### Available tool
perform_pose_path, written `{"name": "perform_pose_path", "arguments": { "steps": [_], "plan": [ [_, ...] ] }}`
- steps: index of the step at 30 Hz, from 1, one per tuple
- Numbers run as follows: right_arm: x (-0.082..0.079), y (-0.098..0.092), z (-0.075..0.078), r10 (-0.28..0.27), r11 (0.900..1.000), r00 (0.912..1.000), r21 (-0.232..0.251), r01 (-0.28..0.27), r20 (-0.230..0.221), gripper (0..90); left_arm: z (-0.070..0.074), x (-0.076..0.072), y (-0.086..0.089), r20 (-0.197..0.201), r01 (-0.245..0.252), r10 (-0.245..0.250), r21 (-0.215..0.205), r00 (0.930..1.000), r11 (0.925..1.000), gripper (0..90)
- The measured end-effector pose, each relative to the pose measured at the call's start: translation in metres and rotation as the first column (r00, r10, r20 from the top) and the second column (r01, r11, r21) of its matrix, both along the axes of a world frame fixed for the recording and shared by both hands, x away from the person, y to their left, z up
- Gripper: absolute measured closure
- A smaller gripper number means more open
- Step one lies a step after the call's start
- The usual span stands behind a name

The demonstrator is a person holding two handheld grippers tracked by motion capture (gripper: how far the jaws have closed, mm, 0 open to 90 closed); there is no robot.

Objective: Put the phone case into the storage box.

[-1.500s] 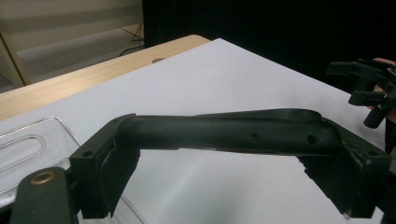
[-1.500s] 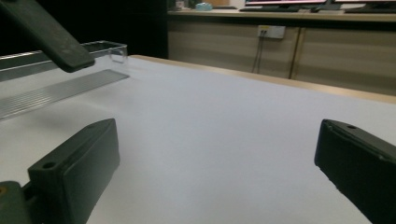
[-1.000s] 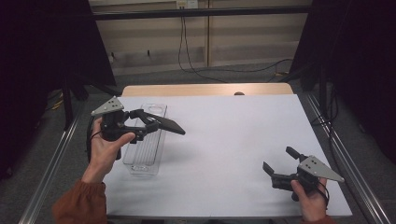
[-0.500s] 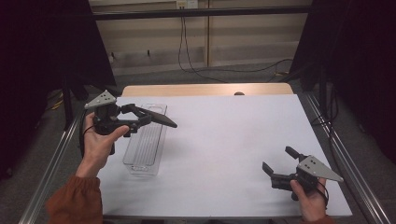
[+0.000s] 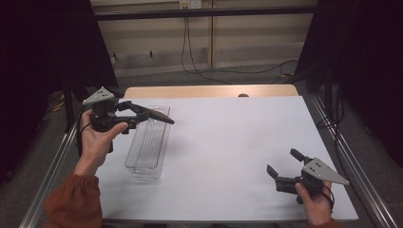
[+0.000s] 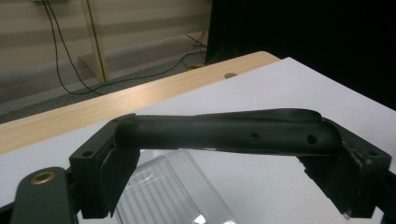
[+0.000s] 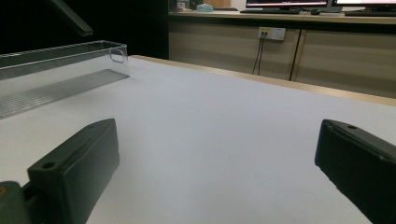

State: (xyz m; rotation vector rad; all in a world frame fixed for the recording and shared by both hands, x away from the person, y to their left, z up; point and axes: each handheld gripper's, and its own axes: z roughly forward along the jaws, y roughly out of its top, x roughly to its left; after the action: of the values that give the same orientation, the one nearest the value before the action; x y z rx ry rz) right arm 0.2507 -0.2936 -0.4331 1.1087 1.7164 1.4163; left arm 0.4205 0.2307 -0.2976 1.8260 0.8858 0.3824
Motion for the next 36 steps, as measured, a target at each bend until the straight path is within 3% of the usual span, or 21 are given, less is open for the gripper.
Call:
{"name": "perform_pose_path", "arguments": {
  "steps": [9, 21, 28, 32, 36],
  "plan": [
    [0.0, 0.0, 0.0, -0.003, 1.0, 1.0, -0.003, 0.003, 0.0, 0.0, 0.002, 0.008, 0.005, -0.007, -0.052, 0.052, 0.021, 0.9986, 0.9984, 14.4],
    [0.0, 0.0, -0.001, -0.002, 1.0, 1.0, -0.006, 0.002, 0.002, 0.0, 0.001, 0.023, 0.008, -0.035, -0.122, 0.125, 0.071, 0.9916, 0.99, 14.4],
    [0.0, 0.0, -0.001, 0.0, 1.0, 1.0, -0.006, 0.0, 0.001, 0.0, -0.006, 0.031, 0.004, -0.063, -0.153, 0.158, 0.081, 0.9854, 0.9849, 14.4],
    [0.0, 0.001, -0.001, -0.002, 1.0, 1.0, -0.007, 0.002, 0.001, 0.0, -0.011, 0.036, 0.0, -0.071, -0.171, 0.18, 0.11, 0.9811, 0.9791, 14.4],
    [0.0, 0.001, -0.001, 0.001, 1.0, 1.0, -0.012, -0.001, 0.0, 0.0, -0.015, 0.041, -0.005, -0.075, -0.199, 0.208, 0.105, 0.9753, 0.9743, 14.4]
  ]
}}
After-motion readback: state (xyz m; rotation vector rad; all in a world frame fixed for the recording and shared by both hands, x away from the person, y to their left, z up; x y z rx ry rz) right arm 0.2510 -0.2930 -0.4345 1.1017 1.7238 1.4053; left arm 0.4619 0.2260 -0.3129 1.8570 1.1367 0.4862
